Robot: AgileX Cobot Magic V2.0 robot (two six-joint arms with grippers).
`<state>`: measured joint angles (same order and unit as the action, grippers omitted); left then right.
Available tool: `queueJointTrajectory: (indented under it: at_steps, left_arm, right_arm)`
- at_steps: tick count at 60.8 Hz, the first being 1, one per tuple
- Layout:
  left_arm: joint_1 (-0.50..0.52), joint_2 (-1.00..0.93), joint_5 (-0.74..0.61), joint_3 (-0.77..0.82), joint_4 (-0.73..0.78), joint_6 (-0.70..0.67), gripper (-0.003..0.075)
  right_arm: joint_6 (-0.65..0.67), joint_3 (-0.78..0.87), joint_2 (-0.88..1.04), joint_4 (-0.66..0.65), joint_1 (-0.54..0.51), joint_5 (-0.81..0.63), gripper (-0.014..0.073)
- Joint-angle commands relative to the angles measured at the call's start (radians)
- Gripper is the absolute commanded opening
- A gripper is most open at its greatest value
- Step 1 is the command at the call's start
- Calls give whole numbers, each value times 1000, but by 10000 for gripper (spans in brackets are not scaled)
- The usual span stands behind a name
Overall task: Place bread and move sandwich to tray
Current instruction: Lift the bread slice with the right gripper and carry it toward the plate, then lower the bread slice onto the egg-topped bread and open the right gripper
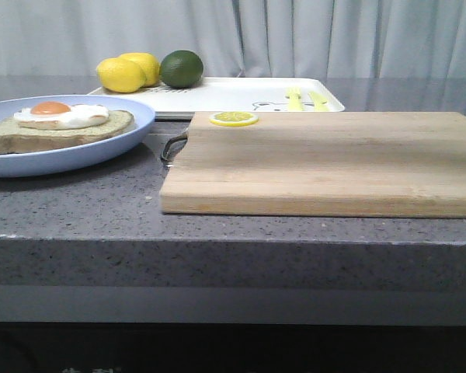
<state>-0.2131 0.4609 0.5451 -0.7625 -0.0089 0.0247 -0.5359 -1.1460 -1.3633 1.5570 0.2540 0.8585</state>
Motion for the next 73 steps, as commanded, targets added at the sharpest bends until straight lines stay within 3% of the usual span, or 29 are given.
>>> queueJointTrajectory:
  at_steps: [1,8,21,29,41,73]
  left_arm:
    - [-7,13,-84,-25,-1,-10,544]
    - [-7,13,-81,-25,-1,-10,544]
    - [-7,13,-83,-25,-1,-10,544]
    - [-7,13,-80,-25,-1,-10,544]
    - [-7,13,-80,-25,-1,-10,544]
    - [-7,13,-88,-9,-1,-10,544]
  right_arm:
    - [-18,-20,-7,198,115,-183,-50]
    - [-138,-30,-77,368,235,-336,-50]
    - [-157,-210,-274,372,341,-357,-50]
    - [-72,-358,-424,372,392,-384,-50]
    - [-28,-422,-536,372,405,-420,-48]
    - [-27,-405,-551,361,387,-470,-45]
